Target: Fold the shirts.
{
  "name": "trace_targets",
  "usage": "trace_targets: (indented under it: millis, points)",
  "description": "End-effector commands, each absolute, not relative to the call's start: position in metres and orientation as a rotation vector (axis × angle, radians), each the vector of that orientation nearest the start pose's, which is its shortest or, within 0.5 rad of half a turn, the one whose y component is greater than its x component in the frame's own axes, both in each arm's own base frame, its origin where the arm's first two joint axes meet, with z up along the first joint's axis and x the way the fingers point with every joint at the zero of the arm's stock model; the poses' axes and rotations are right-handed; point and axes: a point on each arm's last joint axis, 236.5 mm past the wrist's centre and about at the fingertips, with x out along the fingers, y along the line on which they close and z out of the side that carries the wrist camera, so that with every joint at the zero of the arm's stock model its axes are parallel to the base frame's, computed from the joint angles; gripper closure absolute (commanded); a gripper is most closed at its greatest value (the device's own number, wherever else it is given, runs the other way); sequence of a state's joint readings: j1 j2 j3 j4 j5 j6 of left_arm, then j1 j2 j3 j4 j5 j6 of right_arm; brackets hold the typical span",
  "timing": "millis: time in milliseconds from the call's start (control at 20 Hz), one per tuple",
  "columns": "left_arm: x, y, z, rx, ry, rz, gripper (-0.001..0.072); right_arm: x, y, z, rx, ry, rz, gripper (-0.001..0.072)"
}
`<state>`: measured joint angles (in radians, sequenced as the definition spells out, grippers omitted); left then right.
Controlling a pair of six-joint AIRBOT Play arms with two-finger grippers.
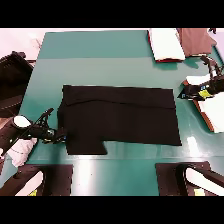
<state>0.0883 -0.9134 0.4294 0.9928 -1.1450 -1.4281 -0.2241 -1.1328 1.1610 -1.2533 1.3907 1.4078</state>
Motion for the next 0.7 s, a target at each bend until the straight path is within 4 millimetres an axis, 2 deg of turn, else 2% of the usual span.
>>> trace_targets:
  millis: [0, 100, 150, 200, 300, 350, 500, 650]
  points:
    - [0.203, -0.106, -0.061, -0.539, 1.513, -0.323, 0.0681, 0.306, -0.019, 0.042, 0.293, 1.399, 0.107, 0.0275]
    - [0.212, -0.106, -0.050, -0.523, 1.486, -0.340, 0.0681, 0.267, -0.037, 0.012, 0.361, 1.529, 0.044, 0.0273]
    - [0.216, -0.106, -0.046, -0.517, 1.471, -0.345, 0.0681, 0.245, -0.042, -0.006, 0.418, 1.585, 0.024, 0.0247]
    - [0.219, -0.106, -0.043, -0.513, 1.460, -0.347, 0.0681, 0.223, -0.045, -0.023, 0.491, 1.636, -0.003, 0.0174]
    - [0.223, -0.105, -0.042, -0.513, 1.448, -0.345, 0.0681, 0.183, -0.041, -0.054, 0.628, 1.725, -0.040, 0.0171]
    - [0.223, -0.105, -0.042, -0.514, 1.447, -0.345, 0.0681, 0.170, -0.036, -0.064, 0.674, 1.749, -0.034, 0.0187]
    - [0.223, -0.105, -0.042, -0.514, 1.446, -0.345, 0.0681, 0.155, -0.016, -0.086, 0.795, 1.751, -0.020, 0.0248]
    - [0.226, -0.105, -0.042, -0.514, 1.436, -0.339, 0.0681, 0.165, 0.002, -0.092, 0.875, 1.689, 0.016, 0.0275]
